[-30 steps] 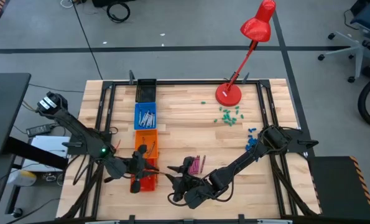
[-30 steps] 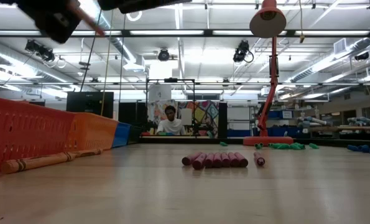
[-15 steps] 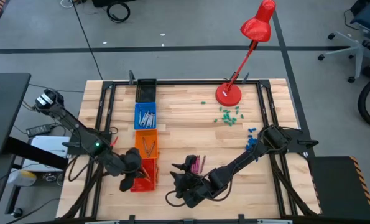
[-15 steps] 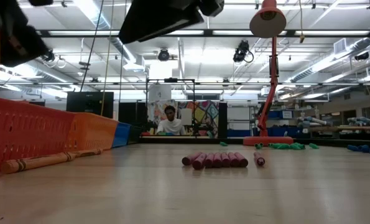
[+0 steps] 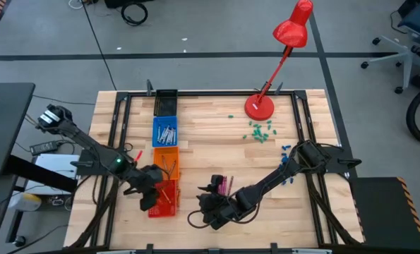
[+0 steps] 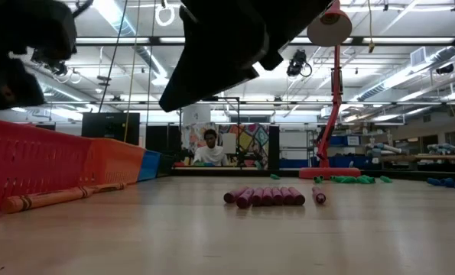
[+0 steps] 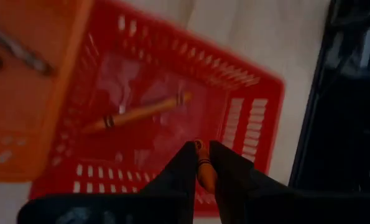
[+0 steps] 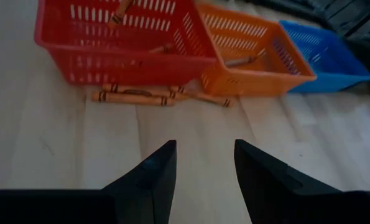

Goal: Sort crayons
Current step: Put the orange crayon into the red bin

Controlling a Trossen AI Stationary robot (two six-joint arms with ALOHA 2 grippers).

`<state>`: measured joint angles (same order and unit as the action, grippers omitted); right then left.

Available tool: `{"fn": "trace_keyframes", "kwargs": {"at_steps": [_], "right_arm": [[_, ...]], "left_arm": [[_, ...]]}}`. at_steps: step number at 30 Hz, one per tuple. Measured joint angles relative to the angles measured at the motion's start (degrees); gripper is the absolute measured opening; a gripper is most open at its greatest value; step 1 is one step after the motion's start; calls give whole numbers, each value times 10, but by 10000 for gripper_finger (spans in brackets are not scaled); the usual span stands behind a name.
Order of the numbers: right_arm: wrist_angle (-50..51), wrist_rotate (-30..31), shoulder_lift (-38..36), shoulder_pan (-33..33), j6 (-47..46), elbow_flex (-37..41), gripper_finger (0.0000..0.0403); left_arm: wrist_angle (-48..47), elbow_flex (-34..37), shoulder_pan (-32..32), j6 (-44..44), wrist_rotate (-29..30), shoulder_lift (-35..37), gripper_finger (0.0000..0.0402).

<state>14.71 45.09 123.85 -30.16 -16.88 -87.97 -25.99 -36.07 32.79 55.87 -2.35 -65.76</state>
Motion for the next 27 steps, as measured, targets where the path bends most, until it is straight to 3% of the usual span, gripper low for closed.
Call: {"fn": "trace_keyframes", "kwargs": {"at_steps": [5,12,18,27], "right_arm": [[-37,-4,0,0,8,17,165],[-61,-12,0,0,20,24,165],[-61,-15,0,0,20,24,164],[-61,-16,0,0,24,24,164]], "left_arm": [[0,0,-18,-15,-77,-42,46],[21,0,-40,-30,-123,-81,46],[35,0,-47,-50,-120,-86,58],[34,0,-55,-57,-117,-86,129]]}}
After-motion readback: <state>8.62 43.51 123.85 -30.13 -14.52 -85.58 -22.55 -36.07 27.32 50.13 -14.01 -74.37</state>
